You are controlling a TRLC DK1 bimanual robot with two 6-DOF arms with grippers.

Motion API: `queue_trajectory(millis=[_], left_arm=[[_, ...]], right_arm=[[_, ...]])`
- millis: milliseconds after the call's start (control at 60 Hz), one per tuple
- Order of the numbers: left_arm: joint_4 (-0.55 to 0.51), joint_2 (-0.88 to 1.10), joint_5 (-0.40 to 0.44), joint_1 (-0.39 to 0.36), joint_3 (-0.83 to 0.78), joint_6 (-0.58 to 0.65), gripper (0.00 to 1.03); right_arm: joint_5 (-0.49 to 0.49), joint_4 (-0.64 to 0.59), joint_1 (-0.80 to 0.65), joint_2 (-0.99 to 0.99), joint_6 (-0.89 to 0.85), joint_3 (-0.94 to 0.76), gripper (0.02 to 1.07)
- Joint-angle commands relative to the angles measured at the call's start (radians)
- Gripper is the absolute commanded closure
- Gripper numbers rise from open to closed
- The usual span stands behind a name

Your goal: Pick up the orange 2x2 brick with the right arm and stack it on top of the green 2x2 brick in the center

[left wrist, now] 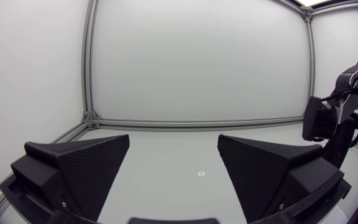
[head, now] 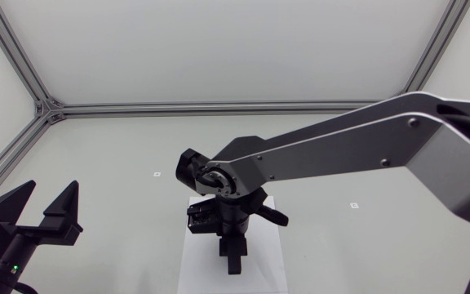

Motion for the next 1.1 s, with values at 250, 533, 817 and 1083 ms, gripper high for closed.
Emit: queue_trajectory(millis=[250,533,817,1083], left_arm=[[-0.013,-0.008,0.006,0.003,-0.041,0.013,0.04],[-0.015,-0.008,0.004,0.003,-0.041,0.013,0.04],[-0.015,-0.008,0.004,0.003,-0.041,0.013,0.04],[-0.015,-0.008,0.004,0.003,-0.041,0.013,0.04]], right_arm=[[0.009,0.0,0.007,0.01,0.02,-0.009,0.33],[0.01,-0.014,0.001,0.007,0.032,0.007,0.1],[0.009,-0.065,-0.007,-0.066,0.043,0.024,0.07],[0.007,-0.098,-0.031,-0.184,0.086,0.031,0.07]])
